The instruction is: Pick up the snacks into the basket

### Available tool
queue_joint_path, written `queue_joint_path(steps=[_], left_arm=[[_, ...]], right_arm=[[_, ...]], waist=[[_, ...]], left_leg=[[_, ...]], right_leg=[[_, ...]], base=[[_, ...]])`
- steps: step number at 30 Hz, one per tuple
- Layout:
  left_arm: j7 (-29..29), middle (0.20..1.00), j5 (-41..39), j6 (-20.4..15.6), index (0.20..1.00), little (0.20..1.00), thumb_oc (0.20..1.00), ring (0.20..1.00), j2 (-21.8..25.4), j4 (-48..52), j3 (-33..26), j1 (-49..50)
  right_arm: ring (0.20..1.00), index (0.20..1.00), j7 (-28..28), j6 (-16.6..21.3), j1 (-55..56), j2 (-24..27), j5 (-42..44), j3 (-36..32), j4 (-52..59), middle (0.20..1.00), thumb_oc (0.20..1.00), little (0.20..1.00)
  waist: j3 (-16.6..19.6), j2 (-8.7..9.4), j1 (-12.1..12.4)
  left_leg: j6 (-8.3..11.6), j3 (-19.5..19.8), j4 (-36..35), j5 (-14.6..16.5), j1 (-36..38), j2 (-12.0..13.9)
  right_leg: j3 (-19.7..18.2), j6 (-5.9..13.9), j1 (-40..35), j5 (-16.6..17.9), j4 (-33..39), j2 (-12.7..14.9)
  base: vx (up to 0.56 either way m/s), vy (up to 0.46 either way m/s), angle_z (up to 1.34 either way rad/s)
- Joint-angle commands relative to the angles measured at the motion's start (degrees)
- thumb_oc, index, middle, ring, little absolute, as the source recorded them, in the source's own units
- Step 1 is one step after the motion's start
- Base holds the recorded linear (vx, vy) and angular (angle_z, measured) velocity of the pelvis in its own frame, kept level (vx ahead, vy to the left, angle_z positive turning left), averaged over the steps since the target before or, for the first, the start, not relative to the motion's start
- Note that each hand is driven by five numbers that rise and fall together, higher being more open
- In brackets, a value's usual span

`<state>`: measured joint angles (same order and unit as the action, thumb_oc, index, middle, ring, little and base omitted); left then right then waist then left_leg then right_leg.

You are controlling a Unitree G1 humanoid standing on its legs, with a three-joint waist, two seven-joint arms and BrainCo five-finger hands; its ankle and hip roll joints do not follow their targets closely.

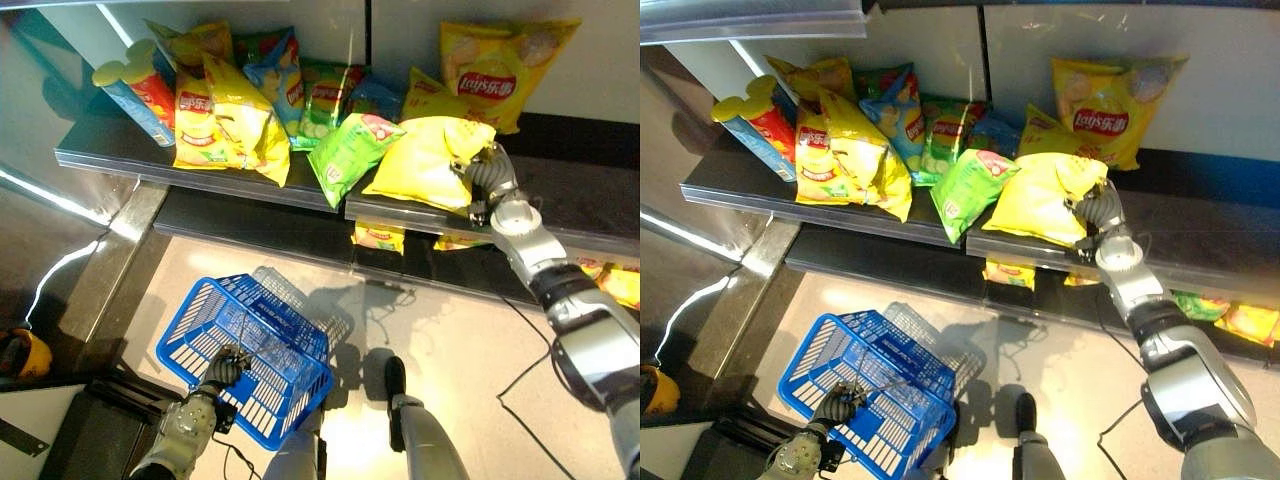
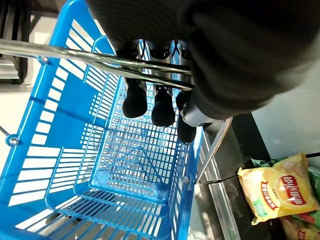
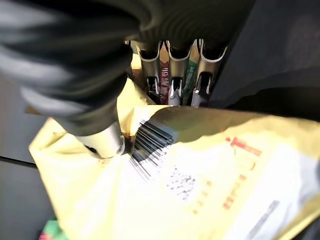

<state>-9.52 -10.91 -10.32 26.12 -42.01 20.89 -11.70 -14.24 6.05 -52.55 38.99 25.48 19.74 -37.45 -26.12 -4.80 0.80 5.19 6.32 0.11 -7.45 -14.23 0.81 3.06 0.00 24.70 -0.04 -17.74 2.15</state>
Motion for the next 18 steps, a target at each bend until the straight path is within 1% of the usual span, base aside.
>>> queue_joint_path(steps=[1, 2, 3, 5, 6, 8, 9, 10, 11, 12, 16, 18], left_arm=[[-0.1, 0.200, -0.9, -1.1, 0.200, 0.200, 0.200, 0.200, 3.1, 2.2, -1.9, 1.8], [0.1, 0.200, -0.3, -0.8, 0.200, 0.200, 0.200, 0.200, 3.2, 2.4, -2.2, 1.7], [0.1, 0.200, -0.3, -0.8, 0.200, 0.200, 0.200, 0.200, 3.2, 2.4, -2.2, 1.8], [0.0, 0.200, 0.5, -0.3, 0.200, 0.200, 0.200, 0.200, 3.0, 3.0, -2.4, 1.4], [0.4, 0.200, 2.3, 0.5, 0.200, 0.200, 0.200, 0.200, 2.8, 2.0, -2.4, 0.4], [0.4, 0.200, 3.4, 0.8, 0.200, 0.200, 0.200, 0.200, 2.5, 1.5, -2.3, -0.4], [0.4, 0.200, 3.4, 0.8, 0.200, 0.200, 0.200, 0.200, 2.5, 1.5, -2.2, -0.4], [0.4, 0.200, 3.7, 1.1, 0.200, 0.200, 0.200, 0.200, 2.1, 0.6, -2.3, -1.1], [0.1, 0.200, 4.7, 1.7, 0.200, 0.200, 0.200, 0.200, 1.3, -2.4, -2.4, -2.9], [0.1, 0.200, 4.7, 1.7, 0.200, 0.200, 0.200, 0.200, 1.3, -2.4, -2.4, -2.9], [-1.1, 0.200, 5.7, 2.6, 0.200, 0.200, 0.200, 0.200, 0.3, -5.9, -2.3, -6.7], [-1.7, 0.200, 6.2, 2.8, 0.200, 0.200, 0.200, 0.200, 0.2, -6.0, -2.4, -8.7]], right_arm=[[0.200, 0.200, 2.4, 6.9, 5.8, -2.0, 9.8, -5.0, 9.9, 0.200, 0.200, 0.200], [0.200, 0.200, 2.8, 7.4, 8.6, -2.3, 11.1, -6.3, 13.2, 0.200, 0.200, 0.200], [0.200, 0.200, 2.7, 7.3, 8.9, -2.3, 11.0, -6.5, 13.4, 0.200, 0.200, 0.200], [0.200, 0.200, 4.3, 8.9, 14.0, -3.8, 15.2, -8.6, 18.7, 0.200, 0.200, 0.200], [0.200, 0.200, 5.6, 8.9, 16.9, -3.3, 16.5, -9.5, 23.1, 0.200, 0.200, 0.200], [0.200, 0.200, 7.1, 9.2, 19.7, -3.2, 18.8, -10.5, 26.8, 0.200, 0.200, 0.200], [0.200, 0.200, 7.1, 9.2, 19.8, -3.2, 18.8, -10.5, 26.9, 0.200, 0.200, 0.200], [0.200, 0.200, 7.6, 9.2, 21.1, -2.9, 19.0, -10.5, 28.8, 0.200, 0.200, 0.200], [0.200, 0.200, 9.0, 9.4, 23.4, -2.3, 20.7, -11.0, 32.7, 0.200, 0.200, 0.200], [0.200, 0.200, 9.0, 9.4, 23.5, -2.3, 20.7, -11.0, 32.7, 0.200, 0.200, 0.200], [0.200, 0.200, 12.6, 9.1, 26.9, -0.8, 24.6, -10.2, 38.9, 0.200, 0.200, 0.200], [0.200, 0.200, 15.0, 8.7, 30.0, 0.4, 25.9, -9.7, 42.8, 0.200, 0.200, 0.200]], waist=[[4.4, 5.67, -0.1], [4.9, 6.03, -0.3], [4.9, 6.06, -0.3], [5.7, 6.70, -0.8], [6.5, 7.50, -1.6], [7.2, 8.27, -2.2], [7.2, 8.27, -2.1], [7.5, 8.67, -2.5], [8.1, 9.39, -3.3], [8.1, 9.40, -3.3], [8.7, 10.57, -4.8], [8.7, 11.15, -5.4]], left_leg=[[0.29, -0.8, 2.1, 5.2, 0.5, 0.1], [0.21, -0.9, 2.2, 5.4, 1.0, 0.2], [0.21, -0.9, 2.1, 5.4, 1.0, 0.2], [0.11, -1.1, 2.2, 5.9, 1.9, 0.3], [0.08, -1.4, 2.2, 6.1, 2.5, 0.6], [0.07, -1.9, 2.3, 6.4, 3.1, 0.9], [0.07, -1.9, 2.2, 6.4, 3.1, 0.9], [0.07, -2.2, 2.2, 6.5, 3.3, 1.1], [0.10, -2.9, 2.0, 6.6, 3.7, 1.5], [0.10, -2.9, 2.0, 6.6, 3.7, 1.5], [0.17, -3.9, 1.8, 6.5, 3.8, 2.1], [0.14, -4.5, 1.8, 6.6, 4.0, 2.4]], right_leg=[[-4.4, 8.06, -4.8, -0.4, 5.0, 3.9], [-4.4, 8.12, -5.5, -0.4, 5.4, 4.0], [-4.4, 8.12, -5.6, -0.4, 5.4, 4.0], [-4.4, 8.24, -6.7, -0.3, 6.3, 4.0], [-4.6, 8.33, -7.5, -0.2, 7.1, 3.9], [-5.0, 8.43, -8.0, 0.1, 7.8, 3.7], [-5.0, 8.44, -8.0, 0.1, 7.8, 3.7], [-5.3, 8.50, -8.1, 0.2, 8.1, 3.5], [-5.8, 8.63, -8.2, 0.4, 8.6, 3.3], [-5.8, 8.63, -8.2, 0.4, 8.6, 3.3], [-6.5, 8.83, -7.8, 0.8, 8.6, 2.9], [-7.0, 8.93, -7.5, 0.9, 8.5, 2.7]], base=[[0.04, 0.022, -0.05], [0.04, 0.011, -0.01], [0.04, 0.022, -0.02], [0.03, 0.034, -0.04], [0.04, 0.034, -0.02], [0.01, 0.022, 0.01], [0.00, 0.030, -0.15], [0.01, 0.037, -0.25], [0.01, 0.036, -0.27], [0.01, 0.038, -0.19], [-0.01, 0.039, -0.17], [0.00, 0.038, -0.23]])
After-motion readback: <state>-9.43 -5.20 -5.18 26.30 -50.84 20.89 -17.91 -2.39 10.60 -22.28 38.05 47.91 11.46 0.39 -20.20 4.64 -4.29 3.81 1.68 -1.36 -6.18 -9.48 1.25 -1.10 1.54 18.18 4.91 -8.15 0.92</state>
